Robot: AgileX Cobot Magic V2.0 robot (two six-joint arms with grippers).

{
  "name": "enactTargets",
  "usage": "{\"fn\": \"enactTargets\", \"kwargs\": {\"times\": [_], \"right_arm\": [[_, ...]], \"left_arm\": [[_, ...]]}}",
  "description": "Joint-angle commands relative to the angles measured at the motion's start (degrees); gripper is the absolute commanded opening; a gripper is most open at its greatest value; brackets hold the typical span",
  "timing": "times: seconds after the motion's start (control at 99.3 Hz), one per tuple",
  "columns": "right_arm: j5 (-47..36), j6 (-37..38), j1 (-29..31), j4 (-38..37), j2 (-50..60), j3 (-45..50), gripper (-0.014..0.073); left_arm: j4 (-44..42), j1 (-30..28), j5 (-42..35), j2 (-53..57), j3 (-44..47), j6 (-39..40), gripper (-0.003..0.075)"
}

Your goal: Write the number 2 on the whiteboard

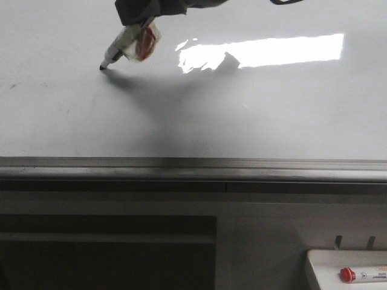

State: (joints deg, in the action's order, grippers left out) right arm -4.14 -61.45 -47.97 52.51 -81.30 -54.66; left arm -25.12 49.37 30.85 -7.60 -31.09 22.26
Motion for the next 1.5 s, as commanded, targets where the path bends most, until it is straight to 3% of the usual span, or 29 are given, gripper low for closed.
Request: {"fn": "enactTargets", "kwargs": {"times": [0.0,0.514,0.876,1.128,1.49], "right_arm": [[-2.8,-0.4,0.2,-0.1,0.5,-1.8,-0.0060],[-6.4,-3.4,10.6,-0.1,4.7,-1.8,-0.0060],[-0.1,-3.4,17.0,-0.1,12.8,2.8,-0.0060],[-0.1,-3.4,15.3,6.4,12.6,10.3,-0.0060],[-4.4,-3.4,3.5,7.0,4.3,10.2,-0.0060]], "left_arm": [[-0.8,0.1,-4.4,-0.7,-1.3,0.6,-0.0020],[-0.8,0.1,-4.3,-0.7,-1.3,0.6,-0.0020],[-0.8,0.1,-4.3,-0.7,-1.3,0.6,-0.0020],[-0.5,0.1,-4.3,-0.7,-1.3,0.6,-0.0020],[0.4,0.1,-4.3,-0.7,-1.3,0.6,-0.0020]]}}
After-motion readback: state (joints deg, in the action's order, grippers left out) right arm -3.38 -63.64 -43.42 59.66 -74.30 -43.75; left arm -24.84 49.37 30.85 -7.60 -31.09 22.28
